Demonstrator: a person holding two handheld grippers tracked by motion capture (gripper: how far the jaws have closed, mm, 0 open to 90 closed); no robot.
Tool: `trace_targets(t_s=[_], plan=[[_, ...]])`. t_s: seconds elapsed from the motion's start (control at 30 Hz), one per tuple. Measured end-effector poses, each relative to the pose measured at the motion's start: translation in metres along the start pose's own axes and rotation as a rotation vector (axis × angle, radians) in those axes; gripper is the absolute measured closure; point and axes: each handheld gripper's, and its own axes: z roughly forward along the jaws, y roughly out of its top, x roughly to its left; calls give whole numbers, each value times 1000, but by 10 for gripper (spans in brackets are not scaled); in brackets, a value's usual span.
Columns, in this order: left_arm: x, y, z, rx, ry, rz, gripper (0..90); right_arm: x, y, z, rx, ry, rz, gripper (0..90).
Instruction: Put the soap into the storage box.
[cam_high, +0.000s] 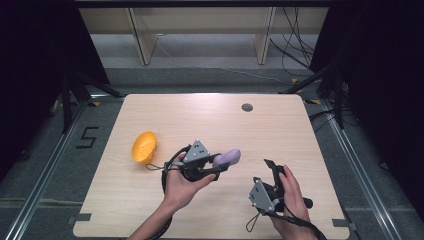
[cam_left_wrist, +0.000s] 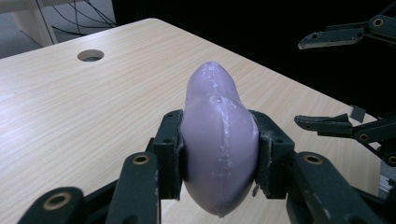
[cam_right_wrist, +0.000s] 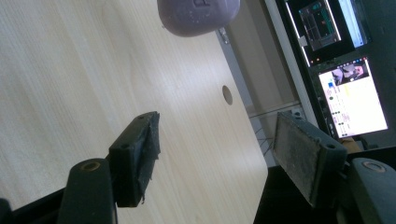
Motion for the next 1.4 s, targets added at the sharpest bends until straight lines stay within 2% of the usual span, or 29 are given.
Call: trace_targets(t_s=[0.03, 0.07, 0.1, 0.13, 0.17, 0.2, 0.27, 0.3, 0.4, 0.5, 0.53, 0.63, 0.73, 0.77, 0.8, 0.83, 0.9, 0.93, 0.97, 1.07, 1.13, 1.4], plan=[[0, 0, -1, 3, 10, 8, 587, -1, 0, 0, -7, 2, -19, 327], [0, -1, -2, -1, 12, 9, 587, 0, -1, 1, 0, 7, 10, 327], [0, -2, -3, -3, 16, -1, 587, 0, -1, 1, 0, 7, 10, 327], [0, -2, -4, -5, 20, -1, 587, -2, -1, 1, -4, 3, -18, 329], [0, -2, -5, -7, 23, 2, 587, -2, -1, 1, -4, 3, -18, 329], [0, -3, -6, -14, 25, -10, 587, -1, -1, 2, -8, 7, -6, 329], [1, -4, -8, -13, 38, -8, 587, -1, -1, 2, -8, 8, -7, 329], [1, -5, -9, -17, 42, -13, 587, 0, -1, 2, -5, 9, 18, 329], [2, -7, -11, -35, 44, -38, 587, -1, -2, 2, 0, 3, 14, 329], [2, -7, -16, -35, 70, -18, 586, 0, -2, 2, -8, -6, 34, 329], [4, -7, -16, -46, 65, -7, 587, 0, -2, 2, -8, -8, 36, 329], [4, -8, -20, -55, 82, -28, 587, 0, -2, 3, -10, 3, 37, 329], [5, -9, -23, -62, 96, -21, 587, 0, -2, 3, -10, 4, 38, 329], [5, -9, -24, -69, 95, -25, 587, -2, -1, 2, -5, -2, -3, 331], [5, -9, -25, -61, 101, -27, 587, -2, -1, 2, -5, -2, -3, 331], [5, -10, -26, -64, 102, -32, 587, -1, -1, 2, -8, -4, 25, 332], [6, -10, -27, -69, 107, -33, 587, -2, -1, 2, -11, 4, 21, 334], [6, -10, -28, -74, 111, -33, 587, 0, -1, 2, -11, 6, 45, 336], [7, -11, -29, -79, 112, -38, 587, 0, -1, 2, -4, -7, 49, 338], [8, -11, -31, -85, 124, -47, 587, -1, -2, 2, -7, 4, 62, 345], [9, -12, -34, -84, 138, -53, 587, -2, -2, 2, -5, -5, 42, 349], [12, -16, -41, -96, 173, -60, 586, -2, -2, 2, -9, -1, 51, 350]])
